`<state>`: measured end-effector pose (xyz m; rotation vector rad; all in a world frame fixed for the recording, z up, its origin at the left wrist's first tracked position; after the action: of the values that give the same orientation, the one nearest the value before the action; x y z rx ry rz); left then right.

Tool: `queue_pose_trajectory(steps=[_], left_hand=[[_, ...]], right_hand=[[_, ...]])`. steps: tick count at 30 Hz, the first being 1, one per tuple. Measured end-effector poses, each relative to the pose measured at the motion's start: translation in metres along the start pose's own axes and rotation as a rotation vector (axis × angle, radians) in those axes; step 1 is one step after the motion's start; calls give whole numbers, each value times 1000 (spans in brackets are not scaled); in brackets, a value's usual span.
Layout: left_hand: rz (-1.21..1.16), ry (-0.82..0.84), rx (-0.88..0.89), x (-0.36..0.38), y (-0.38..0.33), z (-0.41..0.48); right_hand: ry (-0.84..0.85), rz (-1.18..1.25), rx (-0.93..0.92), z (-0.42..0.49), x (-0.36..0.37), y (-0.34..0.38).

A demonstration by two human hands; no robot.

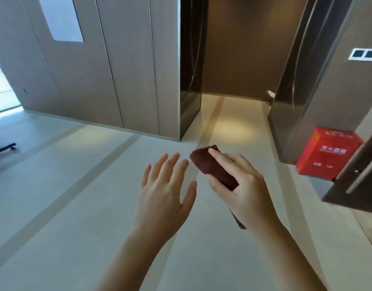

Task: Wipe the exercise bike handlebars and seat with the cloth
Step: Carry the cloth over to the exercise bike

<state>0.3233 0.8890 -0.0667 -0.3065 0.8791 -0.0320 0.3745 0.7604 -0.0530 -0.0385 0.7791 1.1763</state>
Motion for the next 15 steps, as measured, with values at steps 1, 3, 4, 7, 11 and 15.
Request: queue_pose_trajectory(steps=[1,3,4,7,11,15], left_hand=[[20,-1,-22,3,12,13],[52,-16,-74,4,41,36],[65,-29,-104,2,57,45],[151,-54,-193,-6,111,62],[255,-90,-339,-25,192,73],[316,-125,-455,-42,271,81]], right_hand=[[4,19,-14,15,16,-2],[28,72,-39,47,49,-5],[41,97,-53,62,66,-4],[73,168,-101,103,118,7],[151,287,-147,145,195,36],[251,371,-202,181,278,70]])
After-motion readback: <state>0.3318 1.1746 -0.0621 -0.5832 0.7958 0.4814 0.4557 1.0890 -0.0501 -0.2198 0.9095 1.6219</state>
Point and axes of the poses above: each hand's wrist, its own z-axis towards the middle knuckle, its own x-axis out of the palm, y = z × x, the point moved 10 cm from there along z, towards the middle knuckle, and after that the axes turned 9 degrees about -x, right-handed, at the moved point
